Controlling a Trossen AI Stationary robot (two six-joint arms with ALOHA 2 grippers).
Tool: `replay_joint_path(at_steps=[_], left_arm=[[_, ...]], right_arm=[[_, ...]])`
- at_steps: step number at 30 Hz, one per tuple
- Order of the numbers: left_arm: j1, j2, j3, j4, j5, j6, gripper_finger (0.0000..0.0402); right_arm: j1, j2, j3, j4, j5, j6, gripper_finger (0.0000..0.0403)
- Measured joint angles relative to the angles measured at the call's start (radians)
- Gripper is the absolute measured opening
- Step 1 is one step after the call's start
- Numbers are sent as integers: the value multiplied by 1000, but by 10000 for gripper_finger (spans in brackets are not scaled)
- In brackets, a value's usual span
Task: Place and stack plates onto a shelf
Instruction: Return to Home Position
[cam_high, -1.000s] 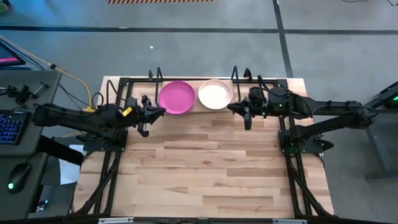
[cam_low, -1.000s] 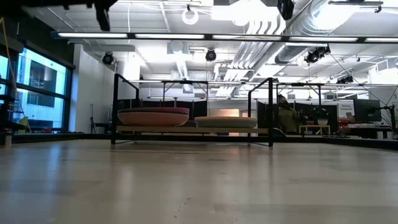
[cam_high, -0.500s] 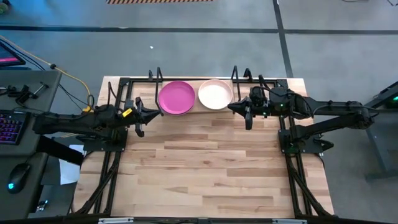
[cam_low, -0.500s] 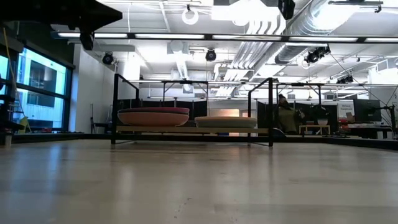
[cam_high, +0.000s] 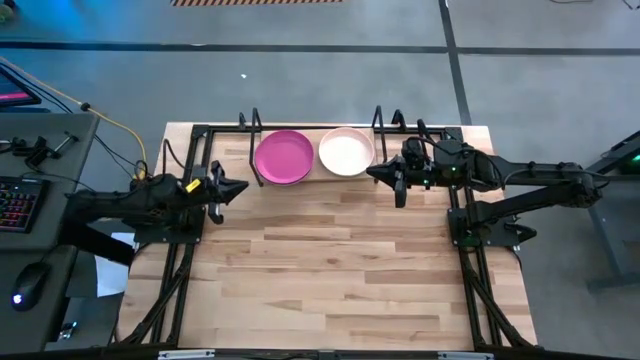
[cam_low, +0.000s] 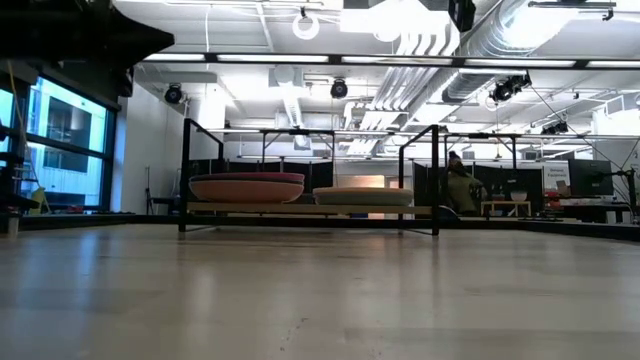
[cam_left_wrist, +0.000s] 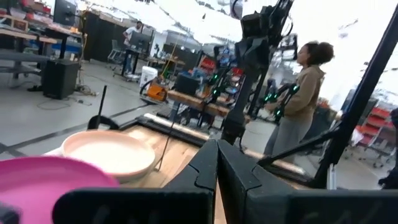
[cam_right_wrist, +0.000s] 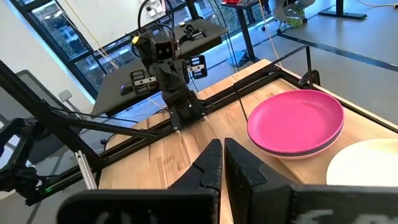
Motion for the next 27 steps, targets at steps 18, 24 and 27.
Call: replay_joint_path(at_steps=[18, 24, 27], left_arm=[[0, -164, -146, 43, -43, -47, 0], [0, -164, -144, 32, -18, 2, 0], [0, -164, -144, -38, -3, 16, 0]], right_arm=[[0, -24, 0, -8, -1, 0, 0], [0, -24, 0, -12, -6, 7, 0], [0, -24, 0, -14, -8, 7, 0]])
